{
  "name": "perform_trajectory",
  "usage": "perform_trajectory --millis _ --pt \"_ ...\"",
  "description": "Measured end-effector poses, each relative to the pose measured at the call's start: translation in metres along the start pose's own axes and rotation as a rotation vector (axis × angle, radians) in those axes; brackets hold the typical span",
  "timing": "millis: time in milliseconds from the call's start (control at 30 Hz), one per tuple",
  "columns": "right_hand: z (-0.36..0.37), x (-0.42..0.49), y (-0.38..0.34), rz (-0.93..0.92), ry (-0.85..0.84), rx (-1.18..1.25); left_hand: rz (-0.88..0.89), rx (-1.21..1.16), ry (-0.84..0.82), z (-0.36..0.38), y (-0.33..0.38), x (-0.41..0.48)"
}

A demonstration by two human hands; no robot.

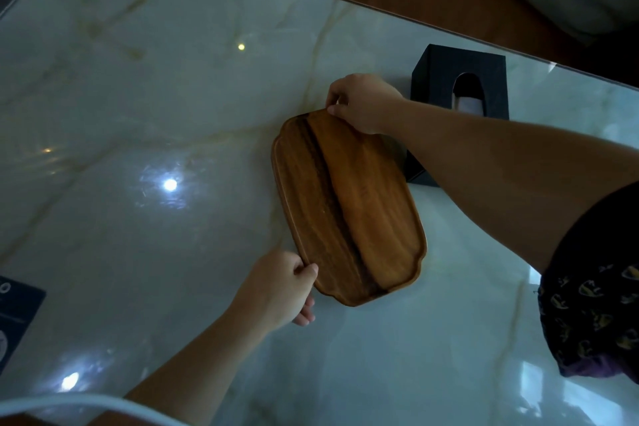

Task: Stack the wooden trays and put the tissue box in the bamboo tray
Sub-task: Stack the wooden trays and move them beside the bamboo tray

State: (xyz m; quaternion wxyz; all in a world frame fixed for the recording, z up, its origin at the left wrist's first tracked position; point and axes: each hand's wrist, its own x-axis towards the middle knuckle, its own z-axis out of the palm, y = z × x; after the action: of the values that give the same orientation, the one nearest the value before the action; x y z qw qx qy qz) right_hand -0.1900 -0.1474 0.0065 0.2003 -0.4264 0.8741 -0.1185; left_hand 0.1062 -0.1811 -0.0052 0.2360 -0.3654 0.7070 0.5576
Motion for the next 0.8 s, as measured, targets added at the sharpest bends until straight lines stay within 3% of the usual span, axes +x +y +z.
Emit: perform_trajectory --millis 300,400,467,600,800 --pt "0.002 -0.006 -0.008 0.025 0.0 -0.039 -0.005 0.047 -0.015 -0.004 0.002 -0.003" --pt "-0.005 -0.019 -0.015 0.052 0.035 -0.028 0.117 0.315 0.048 -0.027 0.011 0.002" --pt "-0.011 -0.036 -0.02 0.074 0.151 0.08 0.207 0.488 0.153 -0.053 0.024 0.012" --pt "-0.017 -0.088 -0.029 0.14 0.365 0.257 0.348 0.536 0.247 -0.104 0.062 0.04" --pt "-0.002 -0.171 -0.035 0.364 0.474 0.441 0.581 0.653 0.245 -0.139 0.117 0.084"
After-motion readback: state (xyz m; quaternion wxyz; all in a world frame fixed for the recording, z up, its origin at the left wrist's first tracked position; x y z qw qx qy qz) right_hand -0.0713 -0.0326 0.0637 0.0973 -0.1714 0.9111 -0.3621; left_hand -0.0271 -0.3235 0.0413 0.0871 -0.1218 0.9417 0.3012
